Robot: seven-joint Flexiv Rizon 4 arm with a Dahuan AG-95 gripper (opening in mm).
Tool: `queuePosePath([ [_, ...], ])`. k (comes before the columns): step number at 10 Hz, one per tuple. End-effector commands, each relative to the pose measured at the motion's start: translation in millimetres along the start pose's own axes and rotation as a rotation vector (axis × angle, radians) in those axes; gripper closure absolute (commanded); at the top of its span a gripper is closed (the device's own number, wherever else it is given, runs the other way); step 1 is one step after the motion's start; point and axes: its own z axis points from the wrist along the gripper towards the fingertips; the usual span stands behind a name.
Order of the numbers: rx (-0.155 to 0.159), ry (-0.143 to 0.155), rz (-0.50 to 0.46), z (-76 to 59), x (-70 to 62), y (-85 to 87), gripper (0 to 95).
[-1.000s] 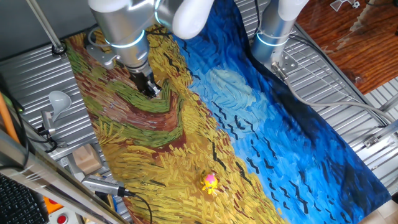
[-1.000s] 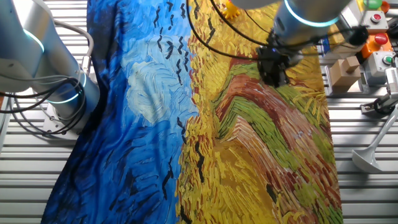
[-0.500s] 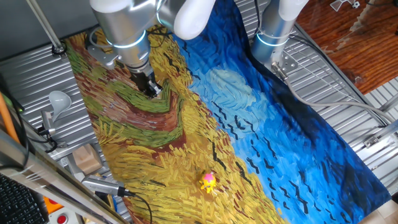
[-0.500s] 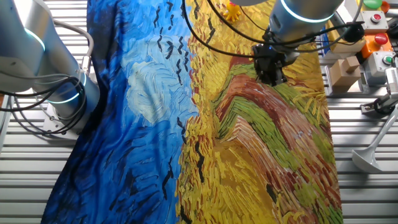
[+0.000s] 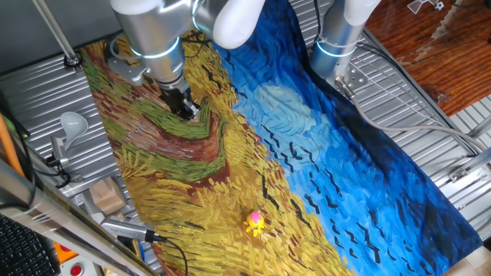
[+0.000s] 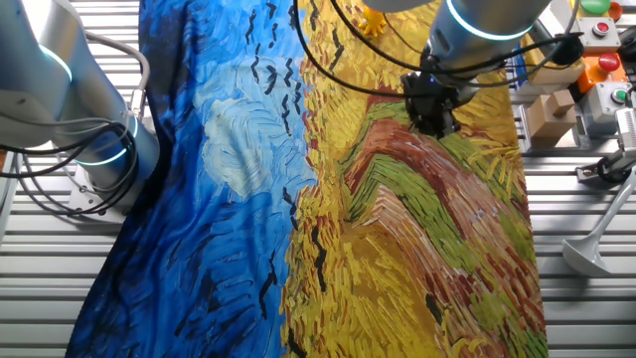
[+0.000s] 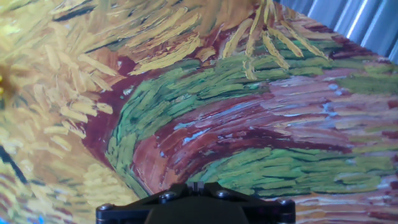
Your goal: Grasp the moving object
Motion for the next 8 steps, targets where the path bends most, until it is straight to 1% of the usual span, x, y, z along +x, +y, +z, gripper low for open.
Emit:
queuePosePath([
  [1, -0.058, -0.022, 0.047, -3.9, -9.6, 21.3, 95.0],
  [2, -0.056, -0.020, 0.102, -7.7, -22.6, 51.1, 95.0],
  [3, -0.052, -0.017, 0.145, -9.7, -33.1, 75.2, 95.0],
  [4, -0.046, -0.013, 0.172, -9.5, -40.5, 90.9, 95.0],
  [5, -0.046, -0.011, 0.179, -8.1, -43.8, 98.2, 95.0],
  [6, -0.054, -0.022, 0.161, -5.9, -46.5, 100.3, 95.0],
  [7, -0.045, -0.022, 0.154, -5.4, -46.6, 100.2, 95.0],
  [8, -0.013, -0.030, 0.150, -5.4, -46.6, 100.2, 95.0],
])
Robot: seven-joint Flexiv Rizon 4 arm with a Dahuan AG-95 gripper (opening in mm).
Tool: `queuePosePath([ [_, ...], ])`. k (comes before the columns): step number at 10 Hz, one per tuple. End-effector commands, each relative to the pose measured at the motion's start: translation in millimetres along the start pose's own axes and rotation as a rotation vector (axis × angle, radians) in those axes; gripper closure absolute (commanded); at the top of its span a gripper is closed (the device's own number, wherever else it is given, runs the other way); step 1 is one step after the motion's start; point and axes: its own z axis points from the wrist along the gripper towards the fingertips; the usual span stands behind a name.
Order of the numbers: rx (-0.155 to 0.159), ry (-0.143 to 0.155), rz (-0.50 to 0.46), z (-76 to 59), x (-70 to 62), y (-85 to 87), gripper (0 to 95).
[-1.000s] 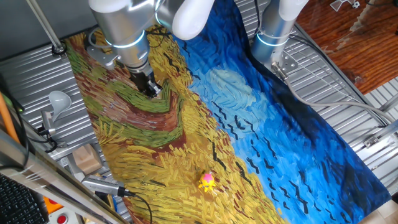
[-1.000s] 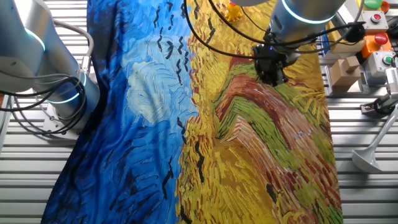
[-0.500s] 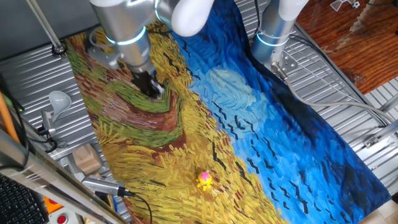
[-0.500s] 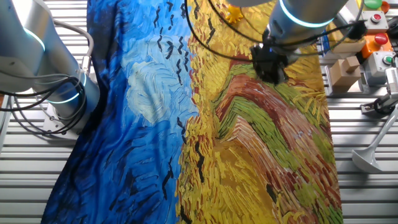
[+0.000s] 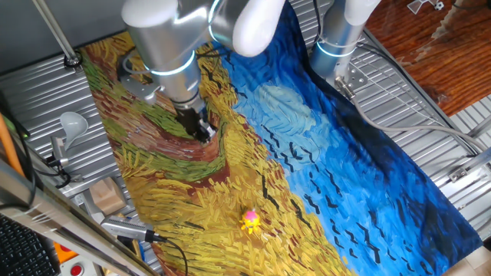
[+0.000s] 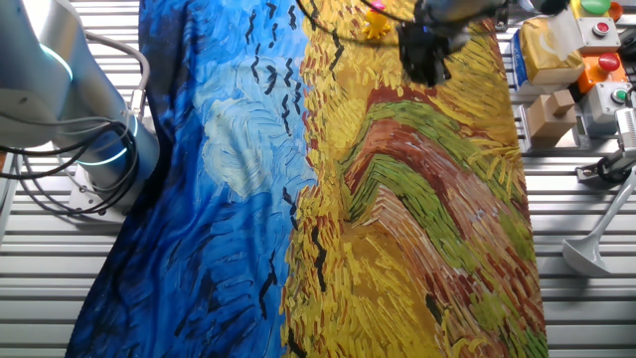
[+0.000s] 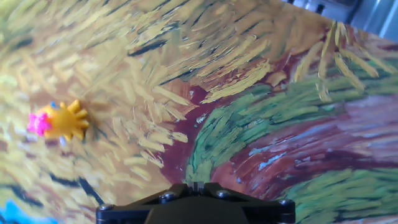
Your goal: Grasp the moving object
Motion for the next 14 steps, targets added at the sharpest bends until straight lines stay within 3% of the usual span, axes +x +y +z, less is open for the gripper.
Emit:
queuePosePath([
  [1, 0.096, -0.013, -0.008, 0.9, -1.7, 5.1, 95.0],
  [2, 0.096, -0.015, -0.031, 0.9, -1.7, 5.1, 76.0],
  [3, 0.084, -0.013, -0.073, 0.9, -1.7, 5.1, 76.0],
  [4, 0.057, -0.016, -0.091, 0.9, -1.7, 5.1, 57.0],
  [6, 0.047, -0.014, -0.071, 3.4, -6.2, 11.1, 57.0],
  [8, 0.051, -0.017, 0.004, 8.5, -25.7, 48.0, 57.0],
  [10, 0.048, -0.020, 0.050, 10.4, -35.5, 74.2, 57.0],
  [13, 0.052, -0.029, 0.125, 10.5, -36.3, 77.4, 57.0],
  [14, 0.080, -0.037, 0.112, 10.5, -36.3, 77.4, 57.0],
])
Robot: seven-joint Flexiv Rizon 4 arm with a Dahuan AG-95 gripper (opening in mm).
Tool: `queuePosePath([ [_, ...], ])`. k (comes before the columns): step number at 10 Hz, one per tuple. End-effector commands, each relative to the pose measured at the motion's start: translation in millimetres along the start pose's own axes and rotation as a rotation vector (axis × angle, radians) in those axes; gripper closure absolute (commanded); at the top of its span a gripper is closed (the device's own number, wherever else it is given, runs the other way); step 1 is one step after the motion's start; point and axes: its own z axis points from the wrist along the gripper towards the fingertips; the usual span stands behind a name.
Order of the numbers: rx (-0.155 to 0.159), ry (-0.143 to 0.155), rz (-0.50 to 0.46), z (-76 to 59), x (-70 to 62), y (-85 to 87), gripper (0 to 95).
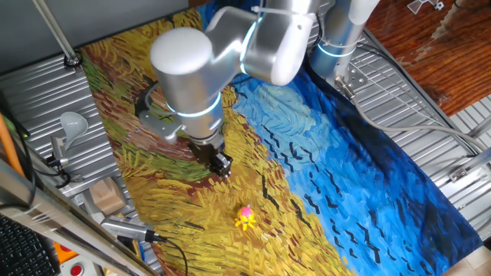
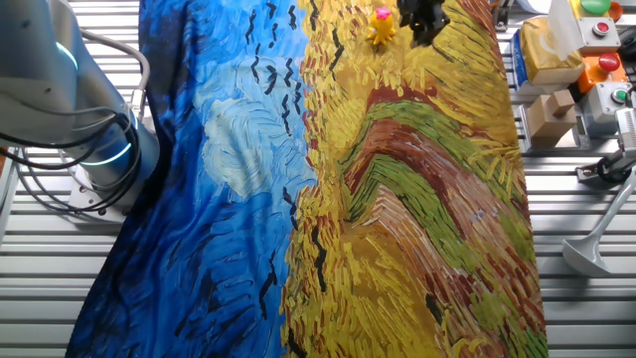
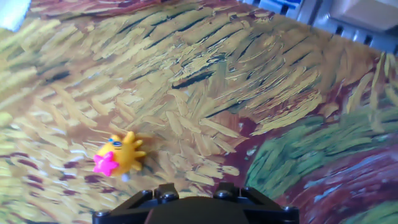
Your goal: Grasp the moving object
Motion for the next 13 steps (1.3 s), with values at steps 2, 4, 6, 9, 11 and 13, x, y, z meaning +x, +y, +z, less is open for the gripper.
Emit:
queuePosePath([
  [2, 0.047, -0.014, 0.061, 0.2, 0.3, 0.9, 57.0],
  [4, 0.035, -0.012, 0.006, -0.2, 10.2, -22.0, 57.0],
  [6, 0.027, -0.016, 0.038, 1.2, 7.9, -16.3, 57.0],
  [9, 0.030, -0.016, 0.128, 1.2, 7.9, -16.3, 38.0],
  [11, 0.039, -0.017, 0.146, 1.2, 7.9, -16.3, 38.0],
  [13, 0.052, -0.012, 0.080, -3.9, 10.3, -29.5, 57.0],
])
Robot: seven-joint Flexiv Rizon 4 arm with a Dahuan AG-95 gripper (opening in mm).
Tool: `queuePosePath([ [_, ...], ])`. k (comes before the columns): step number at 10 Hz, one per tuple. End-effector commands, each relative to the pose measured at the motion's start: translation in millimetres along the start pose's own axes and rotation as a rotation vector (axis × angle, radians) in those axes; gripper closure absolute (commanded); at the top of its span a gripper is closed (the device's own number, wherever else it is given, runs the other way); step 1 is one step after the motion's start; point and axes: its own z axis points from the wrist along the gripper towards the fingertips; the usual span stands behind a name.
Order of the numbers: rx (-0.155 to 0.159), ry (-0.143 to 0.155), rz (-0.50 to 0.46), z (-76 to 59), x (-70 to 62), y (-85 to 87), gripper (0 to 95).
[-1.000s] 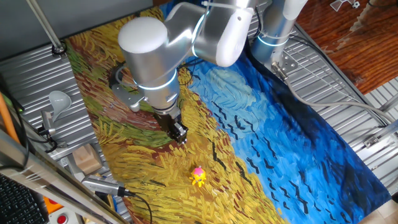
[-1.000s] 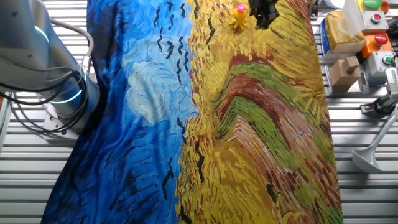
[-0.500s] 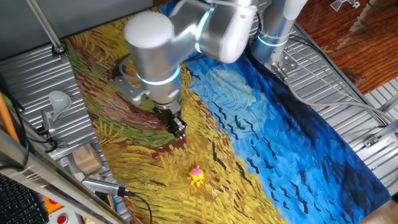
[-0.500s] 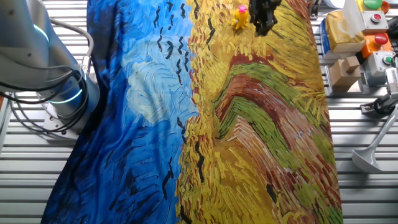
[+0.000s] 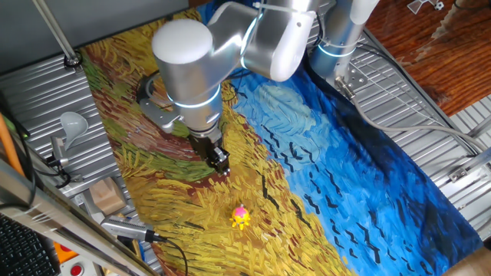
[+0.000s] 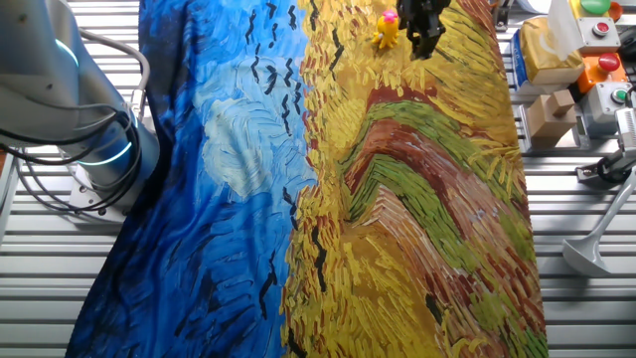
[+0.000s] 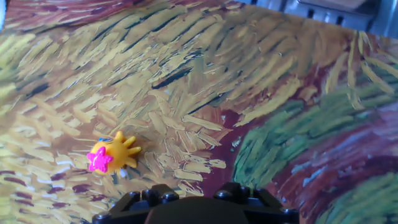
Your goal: Grasp the moving object
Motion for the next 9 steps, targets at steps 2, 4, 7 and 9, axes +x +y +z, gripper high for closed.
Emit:
queuePosePath([
  [2, 0.013, 0.016, -0.078, -15.1, 4.8, -48.8, 38.0],
  [4, -0.018, 0.001, -0.067, -17.9, 4.7, -52.8, 38.0],
  [7, -0.013, 0.001, -0.006, -9.1, -11.4, -8.5, 38.0],
  [9, -0.007, 0.000, 0.011, 0.1, -17.5, 18.5, 38.0],
])
